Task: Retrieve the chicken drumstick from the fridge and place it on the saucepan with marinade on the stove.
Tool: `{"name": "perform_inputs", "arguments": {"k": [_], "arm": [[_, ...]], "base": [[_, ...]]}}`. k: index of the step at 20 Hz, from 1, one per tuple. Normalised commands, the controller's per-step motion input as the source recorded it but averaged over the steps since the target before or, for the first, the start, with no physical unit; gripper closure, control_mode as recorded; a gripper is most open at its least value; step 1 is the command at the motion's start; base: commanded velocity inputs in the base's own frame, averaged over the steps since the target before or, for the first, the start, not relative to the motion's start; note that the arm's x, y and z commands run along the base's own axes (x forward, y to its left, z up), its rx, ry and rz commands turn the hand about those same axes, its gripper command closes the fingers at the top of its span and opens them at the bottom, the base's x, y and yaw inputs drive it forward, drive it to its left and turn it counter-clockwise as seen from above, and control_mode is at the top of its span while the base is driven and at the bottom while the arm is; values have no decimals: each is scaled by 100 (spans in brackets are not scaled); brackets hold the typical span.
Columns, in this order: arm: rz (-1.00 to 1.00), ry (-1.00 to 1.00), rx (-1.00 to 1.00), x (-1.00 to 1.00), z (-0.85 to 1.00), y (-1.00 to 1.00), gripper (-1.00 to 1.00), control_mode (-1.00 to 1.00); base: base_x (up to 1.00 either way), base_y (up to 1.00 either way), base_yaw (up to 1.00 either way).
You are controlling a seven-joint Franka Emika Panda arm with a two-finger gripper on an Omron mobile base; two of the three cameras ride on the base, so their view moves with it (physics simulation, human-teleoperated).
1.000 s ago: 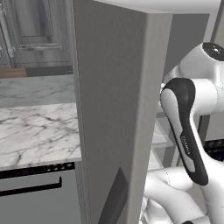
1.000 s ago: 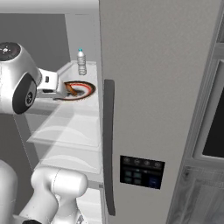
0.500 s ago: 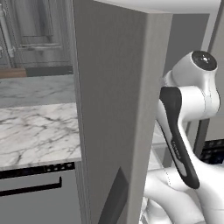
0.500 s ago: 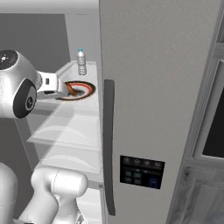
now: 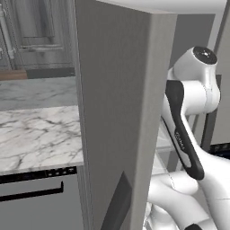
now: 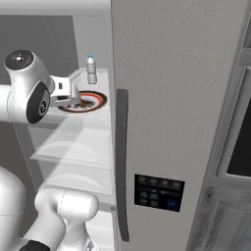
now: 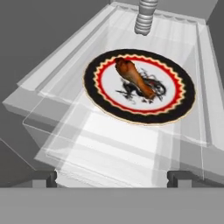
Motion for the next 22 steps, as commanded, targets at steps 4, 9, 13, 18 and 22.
{"name": "perform_inputs", "arguments": {"k": [4, 9, 13, 18, 22], "arm": [[4, 0, -1, 29, -1, 0, -100, -100], [5, 0, -5, 31, -8, 0, -100, -100], [6, -2, -7, 28, -15, 0, -100, -100], [8, -3, -7, 25, -18, 0, -100, -100], [6, -1, -1, 14, -1, 0, -100, -100]], "base": [[0, 0, 0], [0, 0, 0], [0, 0, 0], [0, 0, 0], [0, 0, 0]]}}
